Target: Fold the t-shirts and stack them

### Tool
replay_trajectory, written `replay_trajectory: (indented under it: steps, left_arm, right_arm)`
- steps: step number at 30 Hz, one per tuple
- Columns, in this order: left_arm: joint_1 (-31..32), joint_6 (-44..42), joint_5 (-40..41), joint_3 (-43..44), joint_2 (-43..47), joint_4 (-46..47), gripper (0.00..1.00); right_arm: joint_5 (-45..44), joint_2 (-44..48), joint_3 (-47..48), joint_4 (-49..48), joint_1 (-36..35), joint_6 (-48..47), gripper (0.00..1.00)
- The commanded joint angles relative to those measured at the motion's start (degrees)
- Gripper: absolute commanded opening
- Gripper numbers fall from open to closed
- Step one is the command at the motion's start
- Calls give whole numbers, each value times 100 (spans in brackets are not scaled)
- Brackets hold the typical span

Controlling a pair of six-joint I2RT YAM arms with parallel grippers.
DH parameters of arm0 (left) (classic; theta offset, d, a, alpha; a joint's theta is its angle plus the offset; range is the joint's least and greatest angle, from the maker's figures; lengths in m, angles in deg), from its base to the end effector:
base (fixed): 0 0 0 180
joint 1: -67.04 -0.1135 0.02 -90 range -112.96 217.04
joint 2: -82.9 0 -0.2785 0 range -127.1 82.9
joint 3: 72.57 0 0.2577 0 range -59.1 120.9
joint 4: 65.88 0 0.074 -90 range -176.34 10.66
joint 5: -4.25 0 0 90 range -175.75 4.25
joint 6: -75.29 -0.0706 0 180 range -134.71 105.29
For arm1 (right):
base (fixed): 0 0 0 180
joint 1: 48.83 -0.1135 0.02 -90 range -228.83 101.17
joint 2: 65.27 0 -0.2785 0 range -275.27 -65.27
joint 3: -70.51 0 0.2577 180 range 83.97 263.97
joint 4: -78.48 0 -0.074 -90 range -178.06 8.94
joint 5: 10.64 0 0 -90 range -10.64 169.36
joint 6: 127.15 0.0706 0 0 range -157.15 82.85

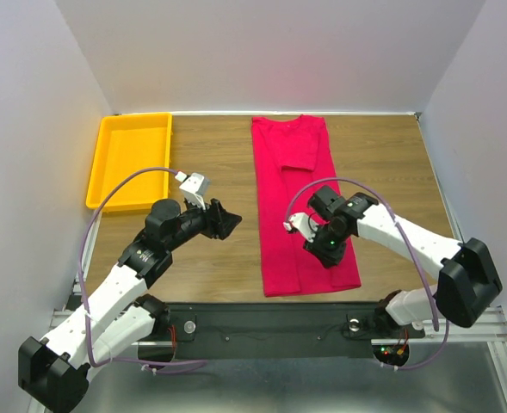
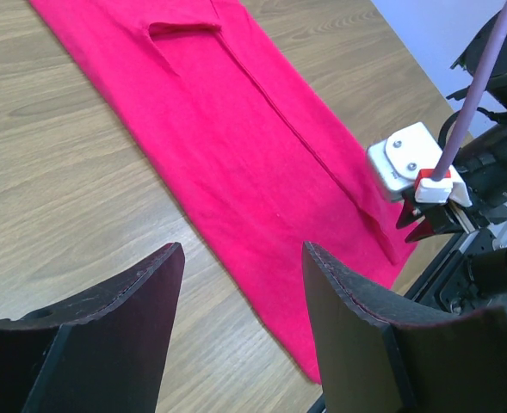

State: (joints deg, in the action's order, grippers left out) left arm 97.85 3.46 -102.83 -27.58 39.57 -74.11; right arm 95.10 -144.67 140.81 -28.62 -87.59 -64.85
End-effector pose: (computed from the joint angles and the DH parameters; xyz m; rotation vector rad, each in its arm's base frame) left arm 0.1745 -0.1282 0.2959 0.4243 1.7089 -0.8834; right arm 0.1775 0.1671 0.2059 -1.6678 2.4928 0.4328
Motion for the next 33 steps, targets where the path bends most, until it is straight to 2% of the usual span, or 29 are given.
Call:
replay_trajectory:
  steps: [1, 7, 13, 15, 18, 20, 24, 27, 28, 31, 33]
  left_arm:
    - [48, 19, -146, 11, 0, 285, 68]
    - [127, 142, -558, -24, -254, 434, 68]
    - [566, 178, -867, 64, -588, 321, 68]
    - [891, 46, -806, 187, -738, 128, 68]
    - [1347, -208, -630, 379, -931, -66, 68]
    - [1629, -366, -534, 485, -1019, -136, 68]
    - [2297, -972, -104, 801, -1230, -251, 68]
    - [2956, -1780, 362, 934, -1248, -295, 70]
    - [3323, -2287, 746, 951, -1239, -304, 70]
    - [3764, -3028, 1153, 943, -1239, -278, 70]
    - [4134, -3731, 1435, 812, -1309, -216, 70]
  right_arm:
    - [-247, 433, -339, -90, 211, -340, 26]
    - [-248, 977, -1051, -302, 264, -832, 24]
    - [-404, 1224, -947, -82, 536, -1508, 28]
    - [-397, 1418, -868, -82, 851, -1903, 29]
    - [24, 1663, -649, -117, 1747, -2579, 33]
    - [252, 1760, -586, -178, 2267, -2827, 41]
    - [797, 1962, -761, -266, 2558, -3407, 50]
    - [1202, 2322, -1060, -257, 2576, -4188, 57]
    - [1333, 2541, -1209, -266, 2567, -4617, 60]
    - [1466, 2727, -1350, -266, 2576, -5077, 63]
    - [1589, 2675, -1430, -266, 2567, -5043, 64]
